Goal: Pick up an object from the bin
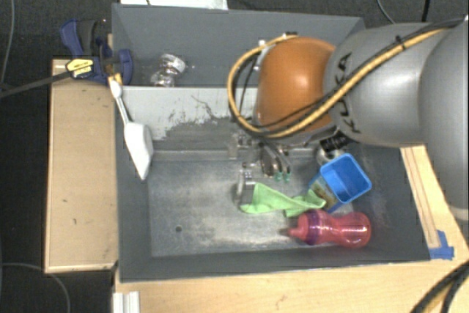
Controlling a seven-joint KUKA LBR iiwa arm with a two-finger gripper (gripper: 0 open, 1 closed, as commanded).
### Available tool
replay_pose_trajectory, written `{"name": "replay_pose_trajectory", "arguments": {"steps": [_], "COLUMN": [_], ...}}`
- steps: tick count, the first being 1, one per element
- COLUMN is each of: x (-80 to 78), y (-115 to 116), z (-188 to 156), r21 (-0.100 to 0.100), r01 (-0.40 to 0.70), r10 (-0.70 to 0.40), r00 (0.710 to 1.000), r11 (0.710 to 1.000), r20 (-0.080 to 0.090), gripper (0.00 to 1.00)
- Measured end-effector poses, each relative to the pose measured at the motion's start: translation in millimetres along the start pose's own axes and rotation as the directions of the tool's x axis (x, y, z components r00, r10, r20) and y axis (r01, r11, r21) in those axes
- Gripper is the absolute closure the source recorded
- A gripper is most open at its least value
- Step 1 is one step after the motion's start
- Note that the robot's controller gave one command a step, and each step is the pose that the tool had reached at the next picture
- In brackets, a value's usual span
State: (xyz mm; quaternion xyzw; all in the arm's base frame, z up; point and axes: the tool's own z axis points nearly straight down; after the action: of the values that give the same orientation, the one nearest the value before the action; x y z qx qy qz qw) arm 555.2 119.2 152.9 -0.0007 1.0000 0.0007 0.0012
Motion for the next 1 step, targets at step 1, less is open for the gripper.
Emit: {"name": "replay_pose_trajectory", "arguments": {"steps": [1], "x": [-9.1], "y": [-61.7], "z": [66.0], "r21": [0.0], "r01": [0.015], "r10": [-0.015], "r00": [1.0], "r11": [1.0], "r20": [0.005], "gripper": [0.0]}}
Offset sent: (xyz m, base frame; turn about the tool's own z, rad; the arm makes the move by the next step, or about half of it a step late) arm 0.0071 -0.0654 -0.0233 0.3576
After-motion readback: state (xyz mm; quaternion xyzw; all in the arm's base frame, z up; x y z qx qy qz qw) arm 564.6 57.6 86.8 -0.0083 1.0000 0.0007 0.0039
